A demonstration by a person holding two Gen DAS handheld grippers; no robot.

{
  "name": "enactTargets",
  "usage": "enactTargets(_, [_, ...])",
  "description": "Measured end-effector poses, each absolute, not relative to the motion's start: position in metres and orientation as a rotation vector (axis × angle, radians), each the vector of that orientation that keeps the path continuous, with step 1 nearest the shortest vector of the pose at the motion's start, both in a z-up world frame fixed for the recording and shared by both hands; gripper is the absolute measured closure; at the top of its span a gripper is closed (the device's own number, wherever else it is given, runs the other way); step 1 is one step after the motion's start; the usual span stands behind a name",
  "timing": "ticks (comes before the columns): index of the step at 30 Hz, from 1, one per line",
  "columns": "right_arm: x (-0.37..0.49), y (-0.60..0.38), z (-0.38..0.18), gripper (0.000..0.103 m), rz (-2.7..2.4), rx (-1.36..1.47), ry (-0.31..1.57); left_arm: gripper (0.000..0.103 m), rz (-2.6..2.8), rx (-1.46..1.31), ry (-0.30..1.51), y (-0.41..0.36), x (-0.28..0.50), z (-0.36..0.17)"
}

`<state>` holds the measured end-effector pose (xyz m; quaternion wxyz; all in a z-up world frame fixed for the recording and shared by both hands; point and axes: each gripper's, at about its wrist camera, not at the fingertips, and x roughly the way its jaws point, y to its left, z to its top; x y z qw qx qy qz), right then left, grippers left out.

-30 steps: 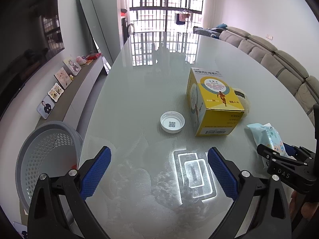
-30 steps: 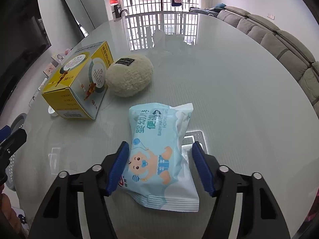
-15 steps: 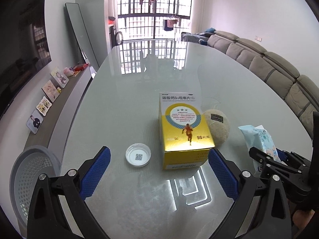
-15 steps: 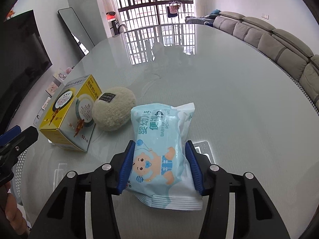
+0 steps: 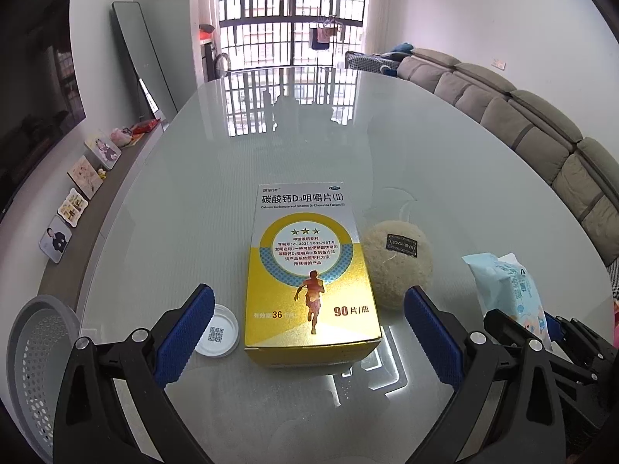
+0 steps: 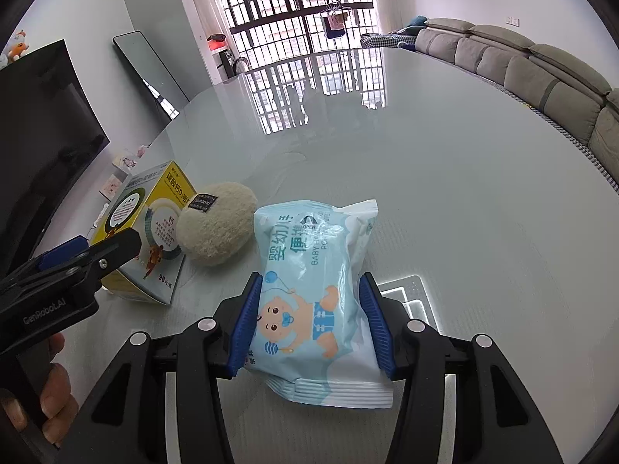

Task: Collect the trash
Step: 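Grasp the yellow medicine box with the left gripper while the right holds the wipes, then carry the yellow box and wipes packet in both grippers over the gray basket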

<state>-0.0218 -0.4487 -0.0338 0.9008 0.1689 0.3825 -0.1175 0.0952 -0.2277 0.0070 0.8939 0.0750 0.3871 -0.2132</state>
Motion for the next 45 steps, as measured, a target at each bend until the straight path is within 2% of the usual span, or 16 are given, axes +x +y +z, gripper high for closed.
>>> enactTargets(6, [-0.029, -0.455, -0.034, 0.053, -0.222, 0.379, 0.776, 0.009, -0.420, 0.195, 0.812, -0.239, 0.101, -0.002])
enactTargets(15, [-0.030, -0.456, -0.036, 0.053, -0.204, 0.389, 0.779, 0.026, -0.418, 0.212, 0.825, -0.246, 0.101, -0.010])
enactTargets(19, [-0.030, -0.457, -0.037, 0.053, -0.206, 0.393, 0.780, 0.038, -0.423, 0.214, 0.821, -0.246, 0.100, -0.009])
enactTargets(45, [-0.059, -0.447, -0.028, 0.053, -0.218, 0.402, 0.782, 0.041, -0.462, 0.129, 0.752, -0.189, 0.058, 0.031])
